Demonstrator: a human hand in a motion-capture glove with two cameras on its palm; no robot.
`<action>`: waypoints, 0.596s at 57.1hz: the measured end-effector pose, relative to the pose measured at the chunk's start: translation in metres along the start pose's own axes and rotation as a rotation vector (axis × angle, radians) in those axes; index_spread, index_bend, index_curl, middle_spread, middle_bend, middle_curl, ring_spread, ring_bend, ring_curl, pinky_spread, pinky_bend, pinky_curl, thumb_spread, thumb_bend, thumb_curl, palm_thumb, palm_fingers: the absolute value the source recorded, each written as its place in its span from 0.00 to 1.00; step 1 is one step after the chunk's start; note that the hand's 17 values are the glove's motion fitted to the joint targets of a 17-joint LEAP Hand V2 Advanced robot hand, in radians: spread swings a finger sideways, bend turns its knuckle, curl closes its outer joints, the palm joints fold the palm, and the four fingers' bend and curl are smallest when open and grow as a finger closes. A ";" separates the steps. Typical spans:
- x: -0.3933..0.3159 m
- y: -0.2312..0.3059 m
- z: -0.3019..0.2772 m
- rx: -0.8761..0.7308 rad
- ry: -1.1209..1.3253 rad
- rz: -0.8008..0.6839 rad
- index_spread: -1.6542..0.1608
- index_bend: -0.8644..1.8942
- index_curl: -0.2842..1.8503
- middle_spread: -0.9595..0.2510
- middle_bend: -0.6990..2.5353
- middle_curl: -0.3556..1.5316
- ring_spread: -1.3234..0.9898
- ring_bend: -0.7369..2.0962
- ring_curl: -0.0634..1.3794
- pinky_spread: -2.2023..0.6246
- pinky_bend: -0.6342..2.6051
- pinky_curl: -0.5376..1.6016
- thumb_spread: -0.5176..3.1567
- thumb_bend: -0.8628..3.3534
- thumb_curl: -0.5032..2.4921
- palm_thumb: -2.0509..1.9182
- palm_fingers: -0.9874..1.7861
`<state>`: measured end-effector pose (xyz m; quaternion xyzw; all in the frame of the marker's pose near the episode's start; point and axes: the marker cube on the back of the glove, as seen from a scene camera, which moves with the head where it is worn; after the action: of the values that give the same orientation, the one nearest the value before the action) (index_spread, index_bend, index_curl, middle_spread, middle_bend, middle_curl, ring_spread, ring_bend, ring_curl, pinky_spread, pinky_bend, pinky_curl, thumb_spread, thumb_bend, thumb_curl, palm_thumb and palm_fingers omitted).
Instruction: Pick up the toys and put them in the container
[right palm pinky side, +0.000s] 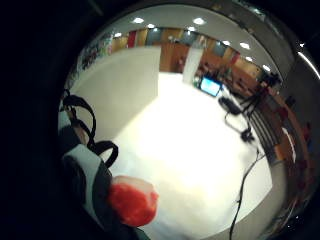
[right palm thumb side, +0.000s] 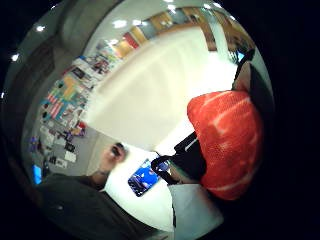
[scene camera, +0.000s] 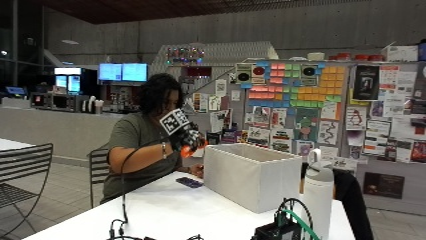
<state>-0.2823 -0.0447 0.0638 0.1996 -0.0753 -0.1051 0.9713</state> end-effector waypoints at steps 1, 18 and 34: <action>-0.003 -0.015 -0.009 0.023 0.004 0.054 0.69 0.50 0.43 0.48 0.58 0.68 0.41 0.80 0.50 0.63 0.60 0.53 0.42 0.23 0.39 0.64 0.75; -0.098 -0.196 -0.056 0.067 -0.149 -0.051 0.70 0.51 0.50 0.48 0.60 0.72 0.42 0.82 0.52 0.62 0.61 0.55 0.39 0.22 0.43 0.65 0.74; -0.099 -0.272 -0.004 -0.092 -0.086 -0.088 0.70 0.51 0.56 0.49 0.60 0.73 0.42 0.82 0.52 0.62 0.60 0.57 0.37 0.22 0.46 0.65 0.73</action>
<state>-0.4247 -0.2641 -0.0600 0.1531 -0.1032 -0.1595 0.9698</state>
